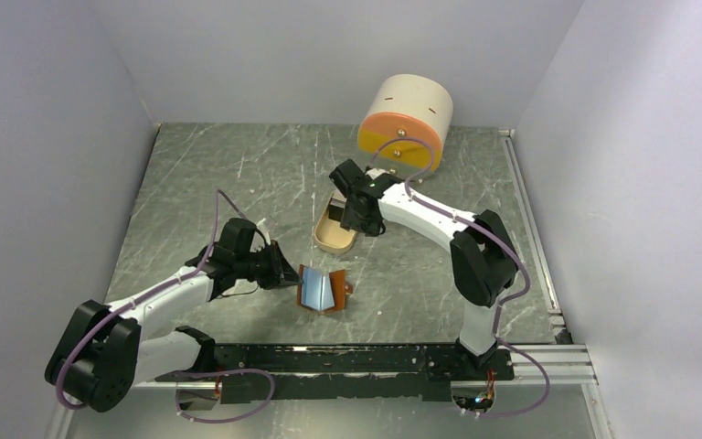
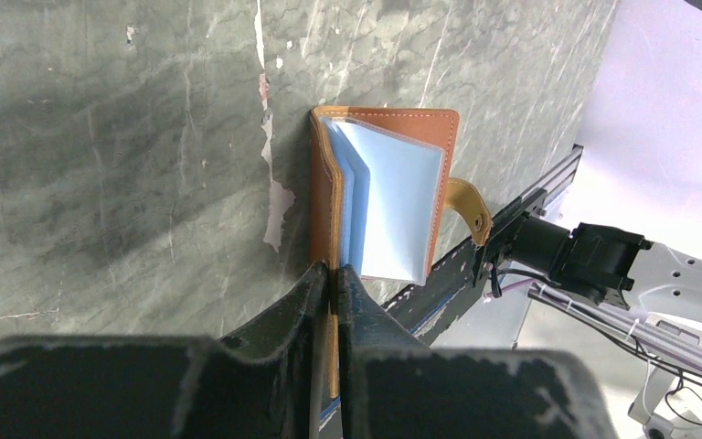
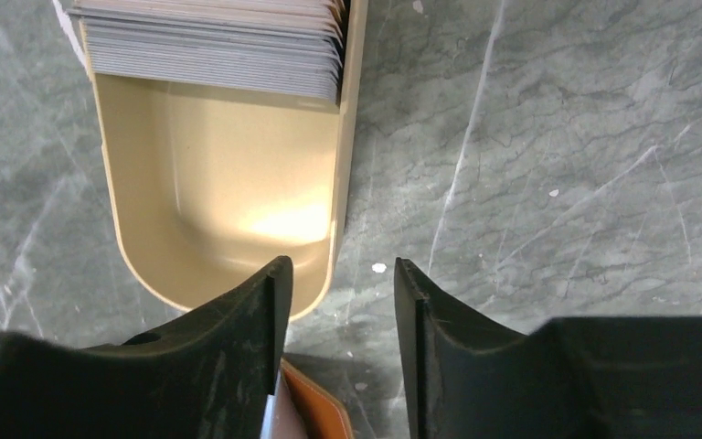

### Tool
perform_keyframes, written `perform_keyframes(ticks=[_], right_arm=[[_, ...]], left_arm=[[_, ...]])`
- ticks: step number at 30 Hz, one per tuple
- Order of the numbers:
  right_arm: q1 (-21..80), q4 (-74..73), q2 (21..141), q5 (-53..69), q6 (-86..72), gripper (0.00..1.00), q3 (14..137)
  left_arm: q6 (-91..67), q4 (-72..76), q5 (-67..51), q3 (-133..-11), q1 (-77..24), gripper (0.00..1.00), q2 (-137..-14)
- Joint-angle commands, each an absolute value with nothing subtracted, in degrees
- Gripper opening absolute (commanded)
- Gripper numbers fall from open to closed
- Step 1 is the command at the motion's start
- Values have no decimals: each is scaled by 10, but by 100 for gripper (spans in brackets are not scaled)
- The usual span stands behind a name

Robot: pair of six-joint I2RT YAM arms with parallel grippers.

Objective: Put the credit cards into the card holder
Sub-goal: Place the storage box at the center of the board, then adjust the card holder at the center of the board.

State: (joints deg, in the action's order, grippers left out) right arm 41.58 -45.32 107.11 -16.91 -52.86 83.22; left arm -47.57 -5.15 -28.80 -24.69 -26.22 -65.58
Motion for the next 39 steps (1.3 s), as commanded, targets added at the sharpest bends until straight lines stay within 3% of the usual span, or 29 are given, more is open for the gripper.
perform_keyframes(ticks=[1, 11, 16, 24, 39], right_arm=[[413, -447, 1039, -151, -475, 52, 826], [466, -320, 885, -42, -401, 54, 675], [519, -307, 856, -50, -390, 66, 640], [548, -274, 879, -54, -395, 55, 598], [552, -235, 945, -60, -408, 55, 572]], left_arm=[[-480, -32, -294, -258, -265, 12, -644], [-496, -15, -289, -254, -265, 12, -638], [-492, -16, -287, -251, -265, 13, -644], [-498, -4, -290, -243, -265, 17, -650], [-515, 24, -312, -221, -265, 39, -647]])
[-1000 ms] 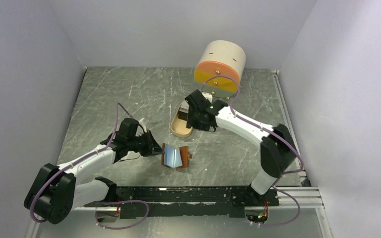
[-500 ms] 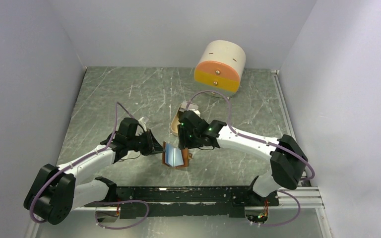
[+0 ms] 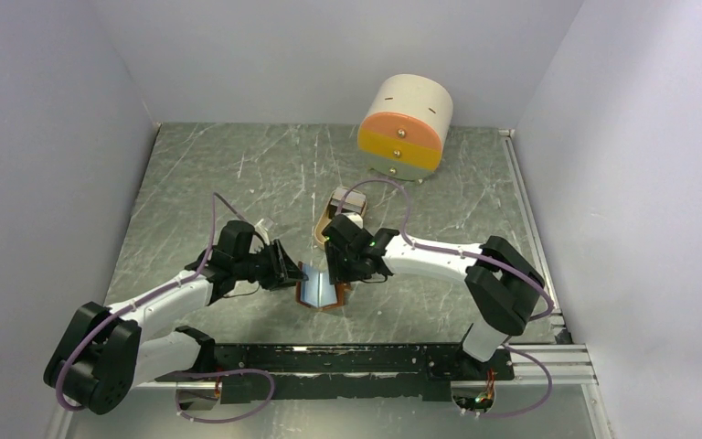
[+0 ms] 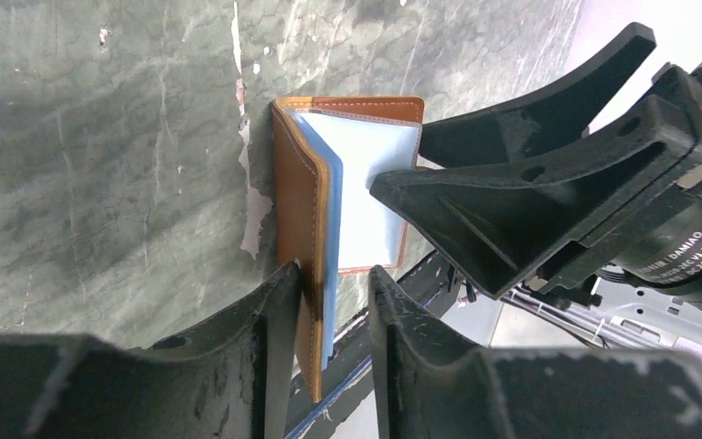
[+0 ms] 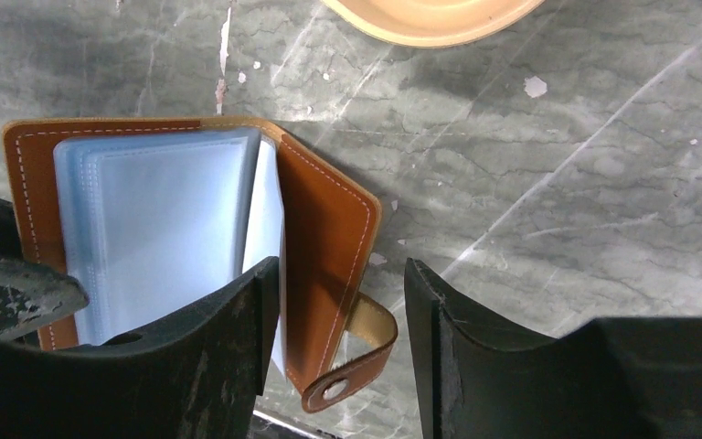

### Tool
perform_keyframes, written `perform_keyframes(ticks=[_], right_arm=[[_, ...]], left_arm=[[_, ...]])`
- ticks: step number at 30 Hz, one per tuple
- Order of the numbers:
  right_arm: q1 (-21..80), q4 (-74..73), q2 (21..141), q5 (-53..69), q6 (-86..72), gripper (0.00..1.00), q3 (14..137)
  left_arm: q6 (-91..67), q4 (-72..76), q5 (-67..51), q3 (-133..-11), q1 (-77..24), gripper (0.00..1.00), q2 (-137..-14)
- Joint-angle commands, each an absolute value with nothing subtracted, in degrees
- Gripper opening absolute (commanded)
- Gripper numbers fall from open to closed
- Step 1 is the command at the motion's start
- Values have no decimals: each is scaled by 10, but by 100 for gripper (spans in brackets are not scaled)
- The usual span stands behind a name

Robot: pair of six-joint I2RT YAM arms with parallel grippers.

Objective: Put the credit cards into the card holder
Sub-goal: Adjust the card holder at the center of the board.

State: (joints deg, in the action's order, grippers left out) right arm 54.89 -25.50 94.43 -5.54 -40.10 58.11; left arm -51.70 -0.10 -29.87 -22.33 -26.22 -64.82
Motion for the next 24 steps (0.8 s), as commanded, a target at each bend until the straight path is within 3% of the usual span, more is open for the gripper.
perform_keyframes(ticks=[1, 7, 15, 24], right_arm=[[553, -234, 944, -59, -408, 55, 572], [553, -236, 939, -65, -408, 54, 573], [553, -219, 937, -86, -409, 52, 522], [553, -138, 910, -111, -406, 39, 439]], left_arm=[[-513, 28, -314, -221, -265, 41, -653], [-505, 44, -317, -225, -265, 42, -690], [-479, 2, -297, -238, -265, 9, -670], [-450, -40, -254, -241, -265, 9, -662]])
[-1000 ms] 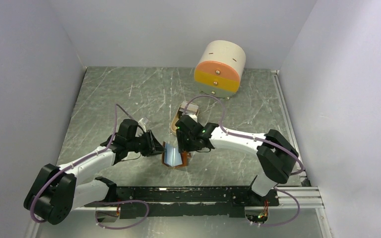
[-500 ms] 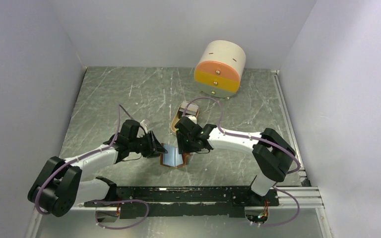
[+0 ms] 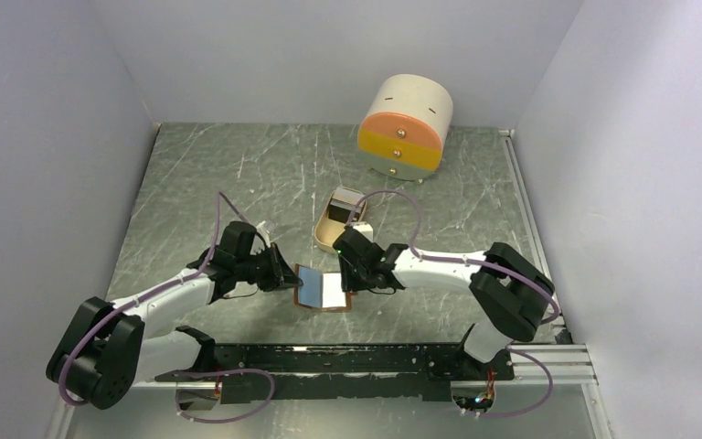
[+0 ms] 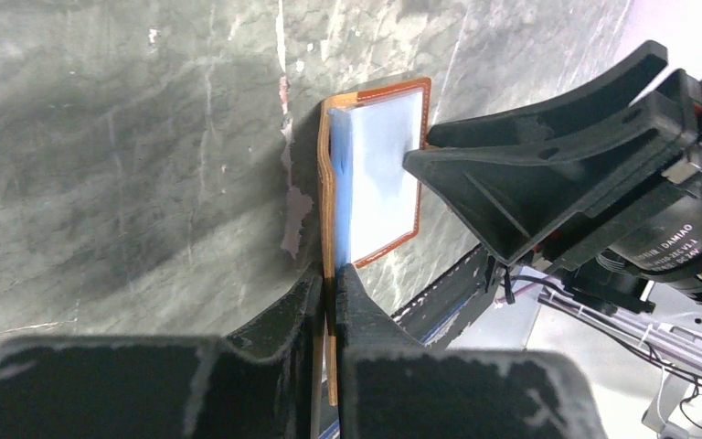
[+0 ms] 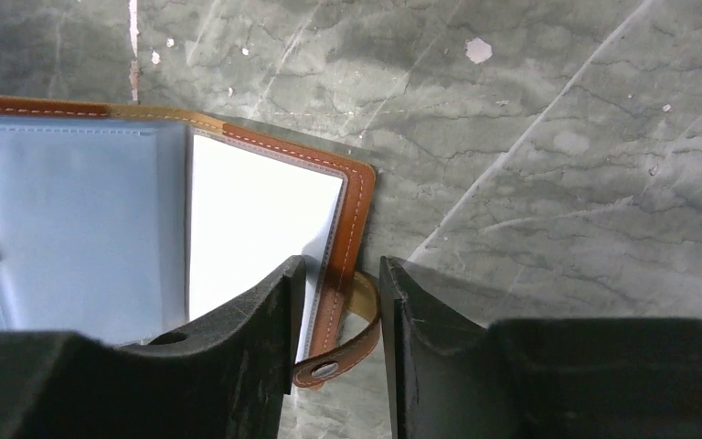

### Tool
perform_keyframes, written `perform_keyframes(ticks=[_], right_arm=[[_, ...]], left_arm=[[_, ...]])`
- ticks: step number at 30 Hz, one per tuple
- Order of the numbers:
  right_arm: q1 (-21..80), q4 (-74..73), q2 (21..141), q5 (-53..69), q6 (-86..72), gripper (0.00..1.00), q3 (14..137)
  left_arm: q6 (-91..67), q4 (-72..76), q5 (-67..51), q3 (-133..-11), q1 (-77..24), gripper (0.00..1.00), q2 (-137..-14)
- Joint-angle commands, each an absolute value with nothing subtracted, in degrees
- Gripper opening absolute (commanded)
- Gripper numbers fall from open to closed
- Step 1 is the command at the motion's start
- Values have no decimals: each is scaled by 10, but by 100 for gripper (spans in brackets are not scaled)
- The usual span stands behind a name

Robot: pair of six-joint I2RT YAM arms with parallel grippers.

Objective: Put the credit cards into the card holder
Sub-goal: Adjust the card holder at the center of the board.

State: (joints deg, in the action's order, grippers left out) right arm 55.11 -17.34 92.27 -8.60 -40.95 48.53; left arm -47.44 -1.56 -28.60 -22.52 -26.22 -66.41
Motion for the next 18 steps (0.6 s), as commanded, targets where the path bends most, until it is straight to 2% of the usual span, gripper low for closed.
perform_keyframes(ticks=[1, 11, 15, 18], right_arm=[[553, -133, 905, -111, -405, 39, 434], [553, -130, 833, -77, -354, 46, 478], [552, -88, 803, -24, -262, 50, 493], [543, -87, 794, -36, -223, 51, 518]], left_arm=[[-448, -42, -250, -242, -265, 9, -662], [-438, -37, -283, -248, -265, 9, -661], [-436, -41, -303, -253, -265, 9, -662], [-436, -37, -308, -253, -265, 9, -660]])
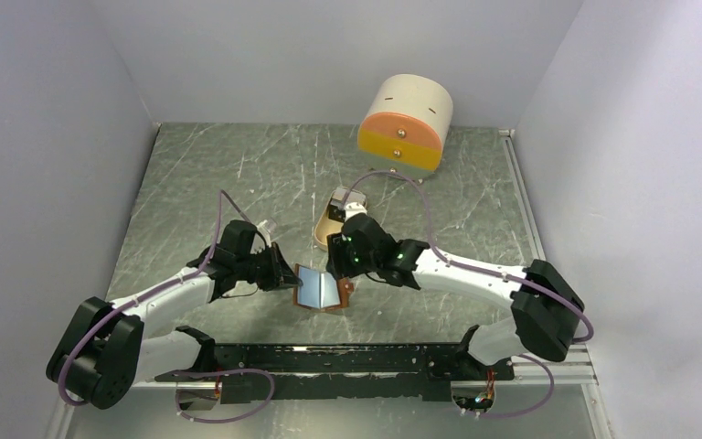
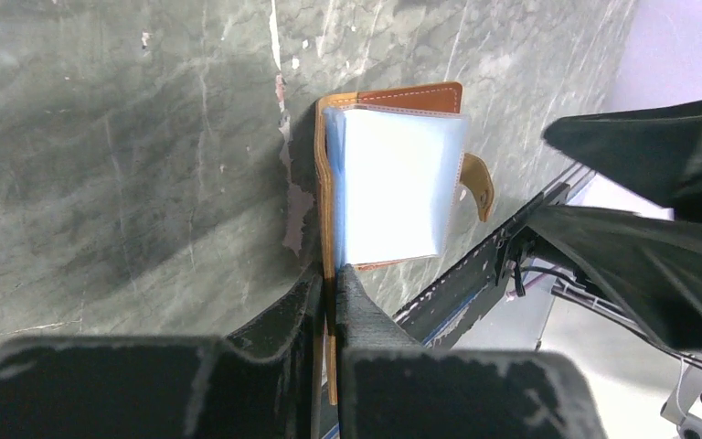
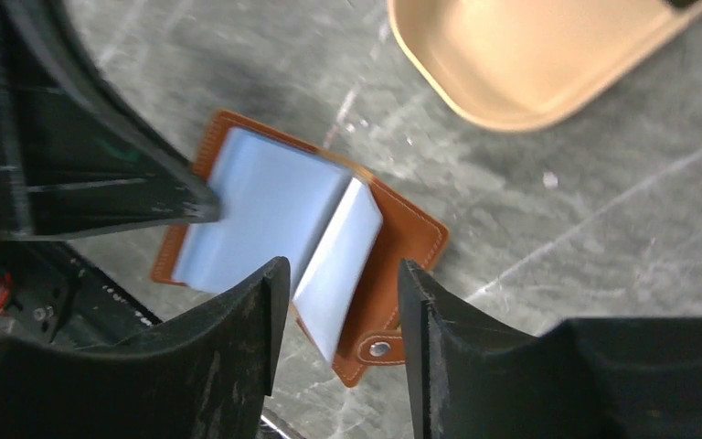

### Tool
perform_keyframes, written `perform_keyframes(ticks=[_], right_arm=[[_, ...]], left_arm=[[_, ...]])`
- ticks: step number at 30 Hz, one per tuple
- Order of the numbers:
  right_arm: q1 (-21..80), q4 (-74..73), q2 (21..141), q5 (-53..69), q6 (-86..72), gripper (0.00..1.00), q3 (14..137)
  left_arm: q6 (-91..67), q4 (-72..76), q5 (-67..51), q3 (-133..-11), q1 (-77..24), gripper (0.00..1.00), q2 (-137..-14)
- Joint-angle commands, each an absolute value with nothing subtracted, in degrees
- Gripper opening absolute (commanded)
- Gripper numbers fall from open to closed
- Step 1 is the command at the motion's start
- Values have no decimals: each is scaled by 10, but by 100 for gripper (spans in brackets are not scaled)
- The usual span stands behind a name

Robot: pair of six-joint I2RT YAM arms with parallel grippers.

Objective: Put the credit cards into the card holder
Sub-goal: Adjust the card holder at the center of the board, then pick up the credit card from the storage box.

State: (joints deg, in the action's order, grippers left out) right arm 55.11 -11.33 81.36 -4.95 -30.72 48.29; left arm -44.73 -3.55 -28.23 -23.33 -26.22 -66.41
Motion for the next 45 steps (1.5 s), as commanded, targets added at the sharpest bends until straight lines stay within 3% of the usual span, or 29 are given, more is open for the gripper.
perform_keyframes(ticks=[1, 6, 9, 22, 36, 40, 45], right_arm=[[536, -99, 799, -35, -205, 53, 537], [517, -146, 858, -95, -100, 65, 625], [494, -142, 904, -133, -43, 65, 654], [409, -93, 1002, -76, 153, 68, 723], [394, -101, 1088, -73, 239, 72, 785], [394, -104, 1099, -43, 242, 79, 790], [394, -105, 1110, -69, 260, 80, 788]], left_arm=[[-437, -35, -309, -253, -265, 9, -659], [-447, -22, -323, -243, -265, 9, -649], [-441, -41, -322, -248, -265, 9, -649], [-443, -59, -306, -241, -265, 9, -625], [-464, -52, -315, -231, -265, 9, -596], [-470, -53, -317, -226, -265, 9, -581], [-481, -50, -317, -214, -265, 9, -565]])
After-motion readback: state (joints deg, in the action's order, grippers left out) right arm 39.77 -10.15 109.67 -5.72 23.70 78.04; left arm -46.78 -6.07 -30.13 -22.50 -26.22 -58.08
